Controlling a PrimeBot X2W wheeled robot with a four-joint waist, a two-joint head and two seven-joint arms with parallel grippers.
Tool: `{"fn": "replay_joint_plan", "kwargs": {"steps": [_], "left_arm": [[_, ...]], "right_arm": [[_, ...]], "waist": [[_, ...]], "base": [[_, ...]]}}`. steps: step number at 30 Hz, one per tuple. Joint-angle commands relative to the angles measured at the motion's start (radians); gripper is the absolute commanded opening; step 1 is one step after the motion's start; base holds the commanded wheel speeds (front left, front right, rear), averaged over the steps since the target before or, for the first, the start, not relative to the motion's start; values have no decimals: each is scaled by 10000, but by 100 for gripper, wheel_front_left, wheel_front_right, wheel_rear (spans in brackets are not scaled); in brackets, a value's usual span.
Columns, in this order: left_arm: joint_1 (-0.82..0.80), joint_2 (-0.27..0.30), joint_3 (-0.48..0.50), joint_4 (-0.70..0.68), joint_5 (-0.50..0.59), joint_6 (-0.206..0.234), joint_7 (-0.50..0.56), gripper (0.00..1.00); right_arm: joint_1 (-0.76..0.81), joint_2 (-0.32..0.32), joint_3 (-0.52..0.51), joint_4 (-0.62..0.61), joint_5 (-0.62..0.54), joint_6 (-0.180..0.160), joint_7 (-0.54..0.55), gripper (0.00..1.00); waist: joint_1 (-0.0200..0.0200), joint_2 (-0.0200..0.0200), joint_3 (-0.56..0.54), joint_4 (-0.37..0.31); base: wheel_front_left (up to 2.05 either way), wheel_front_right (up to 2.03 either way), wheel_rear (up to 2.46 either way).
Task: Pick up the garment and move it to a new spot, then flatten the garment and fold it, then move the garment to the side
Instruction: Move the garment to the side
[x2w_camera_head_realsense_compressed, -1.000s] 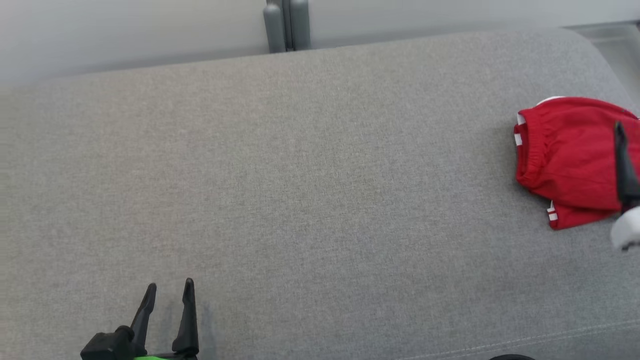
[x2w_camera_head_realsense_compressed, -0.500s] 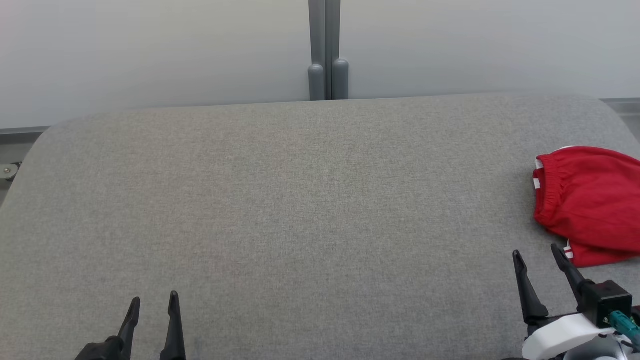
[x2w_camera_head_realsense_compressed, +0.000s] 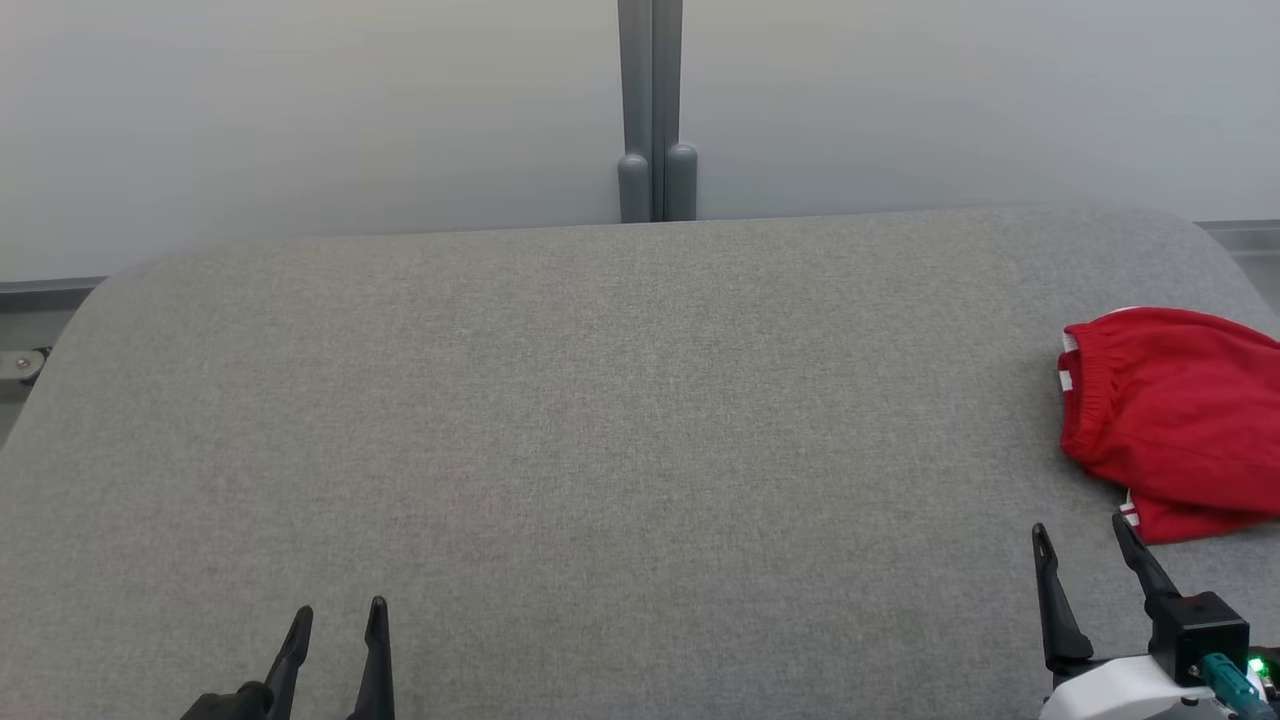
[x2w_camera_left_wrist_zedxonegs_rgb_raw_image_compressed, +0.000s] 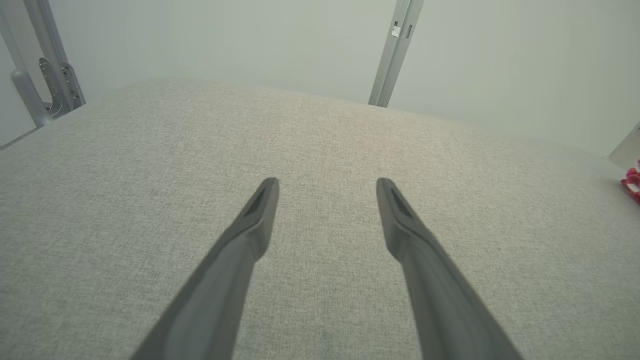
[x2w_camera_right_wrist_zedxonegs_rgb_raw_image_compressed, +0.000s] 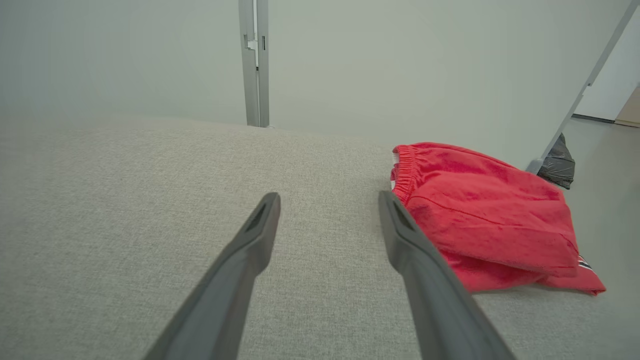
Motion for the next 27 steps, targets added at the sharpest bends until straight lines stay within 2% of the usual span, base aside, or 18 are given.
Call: {"fn": "replay_joint_plan", "kwargs": {"steps": [1,8,27], "left_arm": [[68,92,-20,-2,-17,16,3,100],[69,139,-75,-3,-115,17,3,100],[-1,123,-157,98,-165,16,3,100]], "right_arm": [[138,45,-49,13,-62,-16,-34,100],[80,276,-271,256,-462,-16,-35,100],[85,400,-283,432,-458,-16,-36,100]], "waist": [[0,0,-25,-22],[0,0,-104,-38],[0,0,-136,-6]], "base": [[0,0,0],[0,0,0],[0,0,0]]}}
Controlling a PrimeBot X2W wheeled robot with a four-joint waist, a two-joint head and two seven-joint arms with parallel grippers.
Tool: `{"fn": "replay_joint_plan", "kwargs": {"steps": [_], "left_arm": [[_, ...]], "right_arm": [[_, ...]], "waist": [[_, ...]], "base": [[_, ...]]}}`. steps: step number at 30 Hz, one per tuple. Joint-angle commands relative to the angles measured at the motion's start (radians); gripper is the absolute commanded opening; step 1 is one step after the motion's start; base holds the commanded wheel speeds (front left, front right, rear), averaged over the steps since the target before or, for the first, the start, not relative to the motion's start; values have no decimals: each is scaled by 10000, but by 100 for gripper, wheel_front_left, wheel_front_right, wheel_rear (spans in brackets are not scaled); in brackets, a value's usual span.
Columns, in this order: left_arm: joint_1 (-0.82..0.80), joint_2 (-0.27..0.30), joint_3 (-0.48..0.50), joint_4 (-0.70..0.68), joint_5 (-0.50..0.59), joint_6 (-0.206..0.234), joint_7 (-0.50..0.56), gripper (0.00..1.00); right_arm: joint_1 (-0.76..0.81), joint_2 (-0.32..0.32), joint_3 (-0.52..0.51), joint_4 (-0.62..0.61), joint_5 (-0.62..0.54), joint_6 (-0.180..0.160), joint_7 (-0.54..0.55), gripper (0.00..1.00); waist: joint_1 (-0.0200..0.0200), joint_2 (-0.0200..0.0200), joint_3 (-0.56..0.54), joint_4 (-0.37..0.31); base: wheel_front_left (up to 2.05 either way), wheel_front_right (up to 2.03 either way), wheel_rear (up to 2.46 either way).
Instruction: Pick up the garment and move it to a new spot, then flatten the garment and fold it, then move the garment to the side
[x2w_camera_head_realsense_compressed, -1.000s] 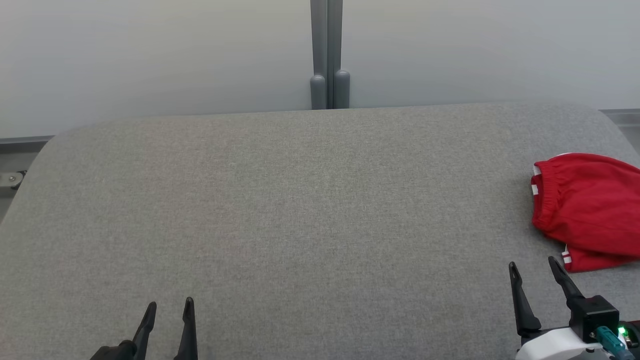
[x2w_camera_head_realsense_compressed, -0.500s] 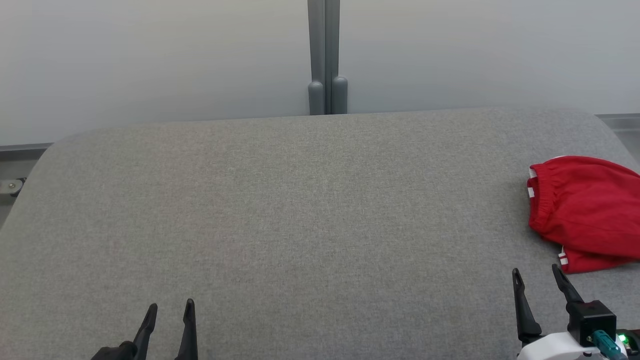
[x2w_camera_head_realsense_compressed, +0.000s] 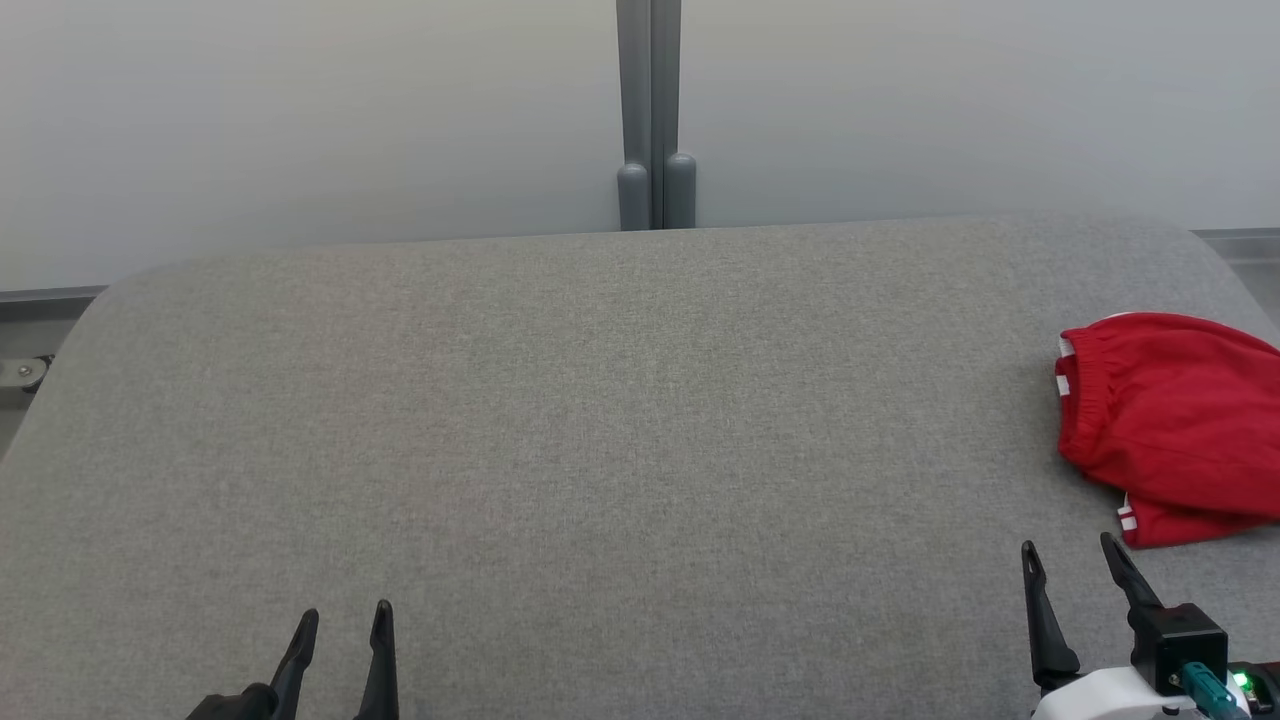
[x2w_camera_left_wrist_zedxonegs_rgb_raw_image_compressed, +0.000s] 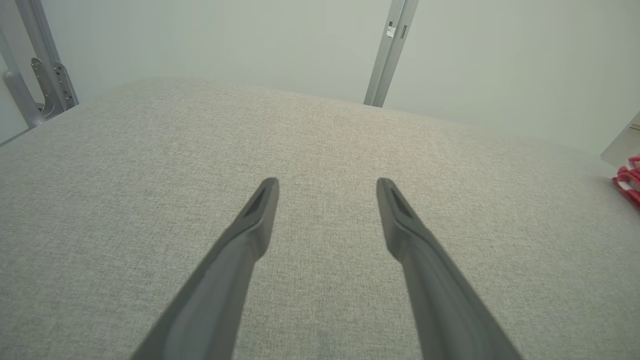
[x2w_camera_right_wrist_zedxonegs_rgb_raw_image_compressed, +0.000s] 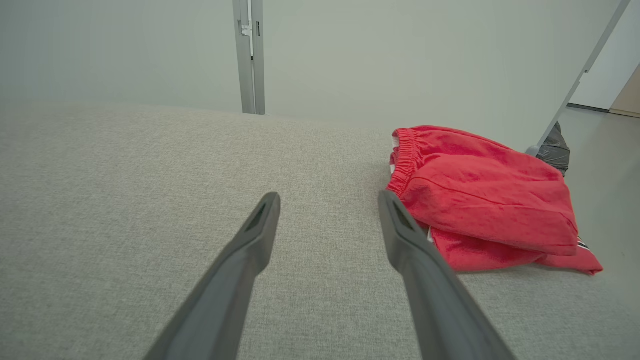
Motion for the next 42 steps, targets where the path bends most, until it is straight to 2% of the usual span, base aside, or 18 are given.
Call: {"fn": "replay_joint_plan", "kwargs": {"steps": [1,6,7,12,25,42], "left_arm": [[-8,20,1,11,-34,17,3,100],[-40,40,-55,12,13,17,3,100],[-1,-18,-66,24,-2,0,2,0],[88,-114,-95,370,-42,-2,14,0],[-361,-157,197,250,-2299,0,640,0],[-848,-205,522,120,-4766,3,1333,0]], "right_arm": [[82,0,-24,14,-3,-16,-36,100],[100,-162,308,-203,-56,-17,-36,100],[-5,-120,336,-148,-23,4,0,0],[37,-17,323,236,19,4,41,0],[-385,-5,191,275,2899,2,756,0],[-780,10,132,245,6070,-1,1453,0]], "waist": [[0,0,3,8],[0,0,9,31],[0,0,10,30],[0,0,13,29],[0,0,80,-14],[0,0,169,-71]], "base": [[0,0,0],[0,0,0],[0,0,0],[0,0,0],[0,0,0],[0,0,0]]}}
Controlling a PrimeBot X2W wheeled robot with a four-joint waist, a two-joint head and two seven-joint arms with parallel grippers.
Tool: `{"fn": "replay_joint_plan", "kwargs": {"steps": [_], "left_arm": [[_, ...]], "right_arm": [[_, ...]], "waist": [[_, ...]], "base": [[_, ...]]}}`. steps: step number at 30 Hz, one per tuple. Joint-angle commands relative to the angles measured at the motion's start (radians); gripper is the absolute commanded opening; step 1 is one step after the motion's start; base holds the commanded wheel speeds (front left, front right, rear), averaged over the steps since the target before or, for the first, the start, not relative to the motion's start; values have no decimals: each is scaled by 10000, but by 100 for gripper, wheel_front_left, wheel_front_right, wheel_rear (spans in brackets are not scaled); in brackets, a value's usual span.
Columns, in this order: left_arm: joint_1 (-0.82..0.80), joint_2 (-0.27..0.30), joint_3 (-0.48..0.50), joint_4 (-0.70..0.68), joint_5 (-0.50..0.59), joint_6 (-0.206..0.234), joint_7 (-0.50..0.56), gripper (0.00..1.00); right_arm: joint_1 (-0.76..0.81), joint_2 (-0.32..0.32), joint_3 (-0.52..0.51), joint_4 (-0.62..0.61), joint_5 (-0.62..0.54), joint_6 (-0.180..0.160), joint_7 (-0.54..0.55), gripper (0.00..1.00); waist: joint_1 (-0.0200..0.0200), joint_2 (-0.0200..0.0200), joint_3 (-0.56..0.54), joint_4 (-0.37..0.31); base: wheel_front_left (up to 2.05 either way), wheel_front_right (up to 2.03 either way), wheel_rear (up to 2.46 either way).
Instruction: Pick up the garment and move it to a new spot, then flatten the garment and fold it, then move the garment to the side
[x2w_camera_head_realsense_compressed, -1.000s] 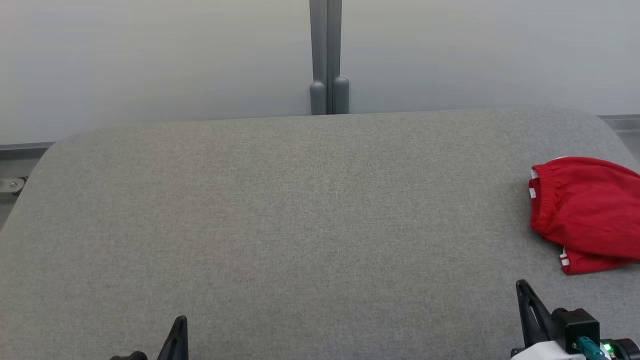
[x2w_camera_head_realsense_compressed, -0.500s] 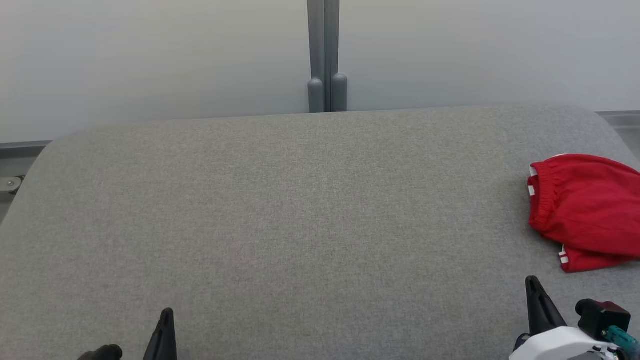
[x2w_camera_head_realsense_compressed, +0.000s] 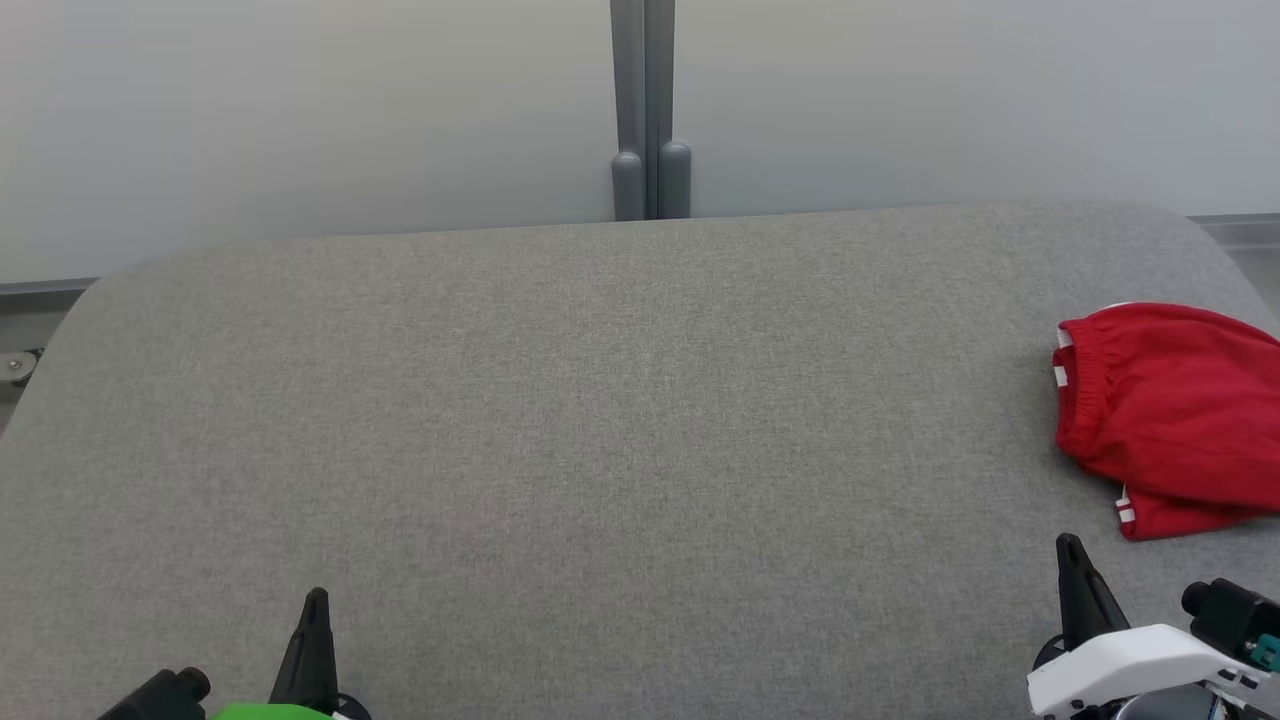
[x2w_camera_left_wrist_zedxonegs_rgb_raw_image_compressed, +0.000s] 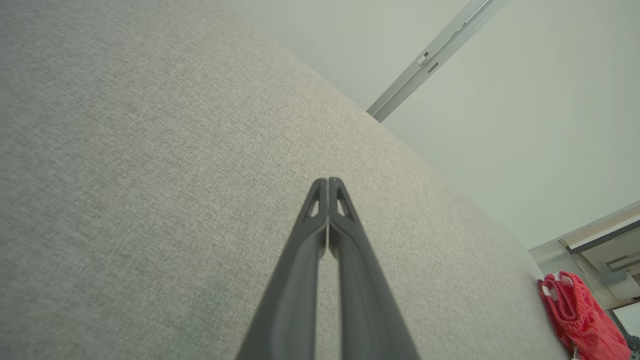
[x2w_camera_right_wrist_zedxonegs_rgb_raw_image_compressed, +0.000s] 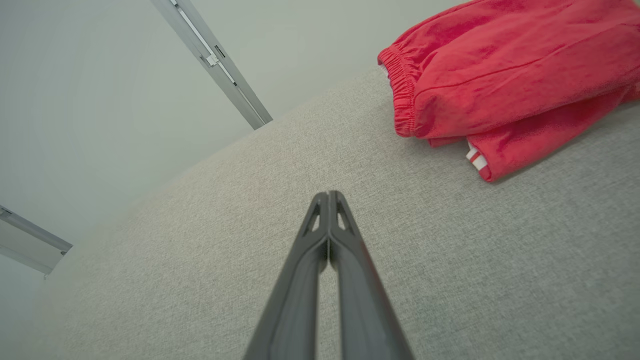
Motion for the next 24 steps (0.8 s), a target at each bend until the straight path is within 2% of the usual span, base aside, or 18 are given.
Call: {"fn": "replay_joint_plan", "kwargs": {"steps": [1,24], "left_arm": [[-322,-3,82,-162,-390,5,80,0],[-835,-47,423,-296,-2944,9,807,0]], "right_arm": [[-301,-50,-53,-158,469,-5,97,0],[-740,-32,-155,-141,3756,-8,865,0]], "waist": [[0,0,9,-6],[0,0,123,-79]], "base": [[0,0,0],[0,0,0]]}}
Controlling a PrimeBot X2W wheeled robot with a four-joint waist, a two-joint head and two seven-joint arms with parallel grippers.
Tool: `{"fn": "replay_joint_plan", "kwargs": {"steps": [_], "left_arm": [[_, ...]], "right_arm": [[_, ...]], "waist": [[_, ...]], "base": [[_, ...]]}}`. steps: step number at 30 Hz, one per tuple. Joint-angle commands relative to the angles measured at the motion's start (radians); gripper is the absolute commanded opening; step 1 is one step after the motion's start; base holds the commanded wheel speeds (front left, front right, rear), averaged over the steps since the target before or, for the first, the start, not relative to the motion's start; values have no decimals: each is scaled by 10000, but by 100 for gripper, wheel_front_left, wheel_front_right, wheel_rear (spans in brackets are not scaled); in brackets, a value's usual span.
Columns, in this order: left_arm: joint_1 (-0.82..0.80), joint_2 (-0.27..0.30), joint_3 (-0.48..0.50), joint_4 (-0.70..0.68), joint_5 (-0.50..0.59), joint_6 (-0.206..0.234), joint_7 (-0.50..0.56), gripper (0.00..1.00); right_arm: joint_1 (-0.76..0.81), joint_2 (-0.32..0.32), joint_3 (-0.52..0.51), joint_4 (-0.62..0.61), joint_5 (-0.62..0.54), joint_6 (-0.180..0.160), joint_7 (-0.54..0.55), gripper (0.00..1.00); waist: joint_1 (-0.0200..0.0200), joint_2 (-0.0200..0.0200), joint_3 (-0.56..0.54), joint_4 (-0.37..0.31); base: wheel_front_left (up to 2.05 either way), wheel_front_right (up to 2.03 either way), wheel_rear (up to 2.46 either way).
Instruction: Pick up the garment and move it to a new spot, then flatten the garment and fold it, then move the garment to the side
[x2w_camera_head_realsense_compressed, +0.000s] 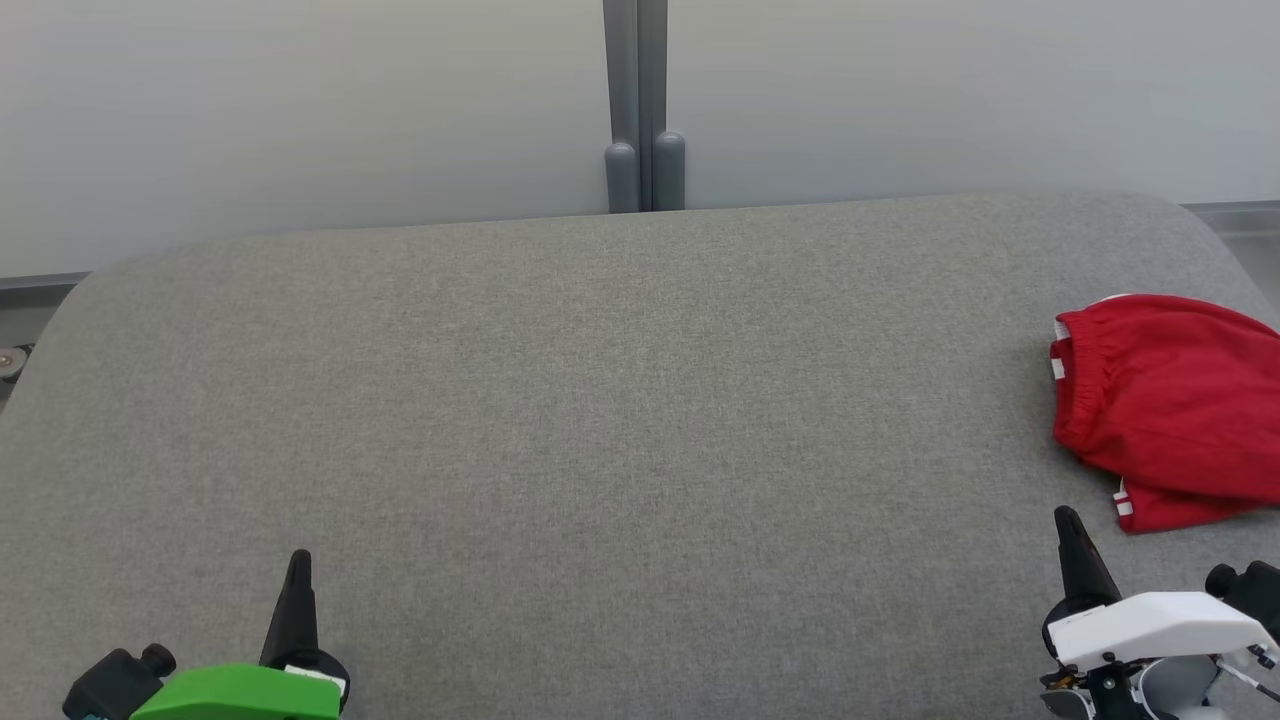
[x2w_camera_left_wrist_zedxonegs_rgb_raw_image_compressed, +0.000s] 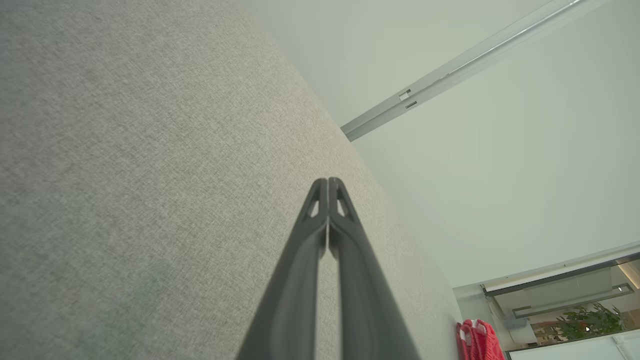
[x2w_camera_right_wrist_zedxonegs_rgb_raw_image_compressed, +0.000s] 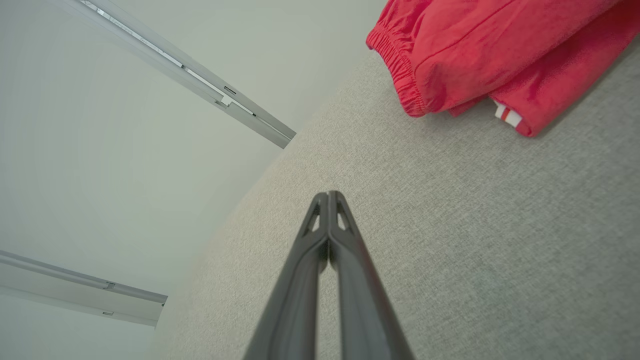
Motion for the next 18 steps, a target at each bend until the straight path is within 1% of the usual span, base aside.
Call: {"fn": "replay_joint_plan", "kwargs": {"steps": [1,18], "left_arm": [[-289,30,60,-138,-193,9,57,0],[-625,-4,290,-219,-1921,12,548,0]], "right_arm": [[-216,-40,-35,-131,295,-6,61,0],[-517,-26,-104,-116,2482,-5,582,0]], "waist": [[0,-1,5,-3],[0,-1,98,-63]], "base": [[0,0,0],[0,0,0]]}}
